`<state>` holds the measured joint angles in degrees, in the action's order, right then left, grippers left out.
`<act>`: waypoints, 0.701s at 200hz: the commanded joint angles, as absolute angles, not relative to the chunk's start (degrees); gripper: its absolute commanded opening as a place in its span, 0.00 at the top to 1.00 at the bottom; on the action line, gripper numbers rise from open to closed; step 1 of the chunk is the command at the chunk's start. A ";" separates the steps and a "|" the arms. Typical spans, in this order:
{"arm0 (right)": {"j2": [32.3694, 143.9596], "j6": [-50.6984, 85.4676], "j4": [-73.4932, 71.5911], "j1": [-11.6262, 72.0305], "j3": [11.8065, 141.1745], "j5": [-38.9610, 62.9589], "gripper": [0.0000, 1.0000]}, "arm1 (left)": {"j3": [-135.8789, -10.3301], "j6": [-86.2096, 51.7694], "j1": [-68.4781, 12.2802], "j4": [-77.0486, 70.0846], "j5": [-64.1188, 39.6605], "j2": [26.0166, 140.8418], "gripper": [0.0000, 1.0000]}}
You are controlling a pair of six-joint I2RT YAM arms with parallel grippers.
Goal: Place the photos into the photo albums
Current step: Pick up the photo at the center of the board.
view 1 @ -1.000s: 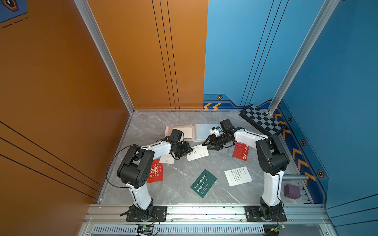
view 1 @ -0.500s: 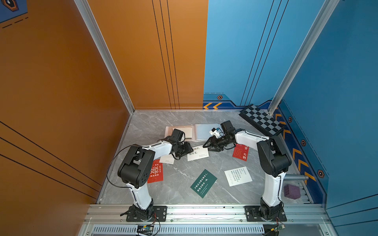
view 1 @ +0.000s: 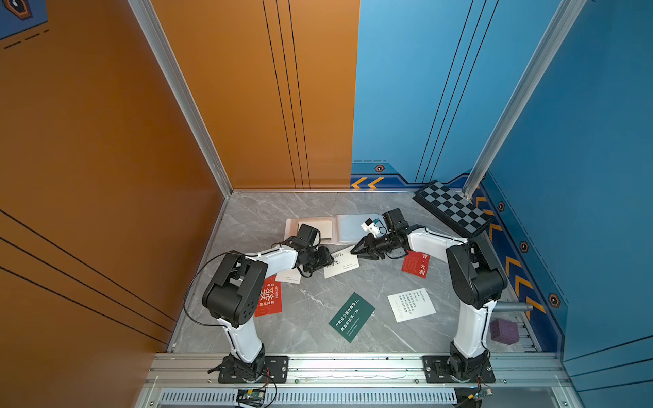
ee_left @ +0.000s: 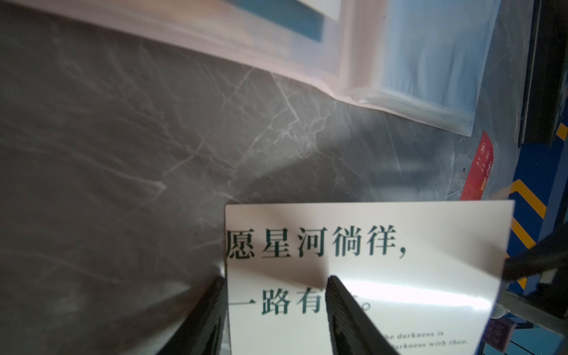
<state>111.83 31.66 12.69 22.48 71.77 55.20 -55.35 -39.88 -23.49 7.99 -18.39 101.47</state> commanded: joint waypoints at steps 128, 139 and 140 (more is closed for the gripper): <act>110.10 30.36 6.60 19.42 67.67 54.12 0.97 | -46.72 -38.45 -19.82 1.41 -21.83 97.53 0.45; 110.26 32.78 3.22 19.23 67.23 55.19 0.97 | -44.95 -39.75 -17.42 -1.09 -23.39 95.73 0.46; 110.28 33.09 2.84 19.24 67.15 55.23 0.97 | -44.76 -39.83 -17.19 -1.29 -23.52 95.59 0.46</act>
<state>111.83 30.92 9.26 19.97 68.42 53.93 -48.62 -38.98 -21.93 0.56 -19.46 97.69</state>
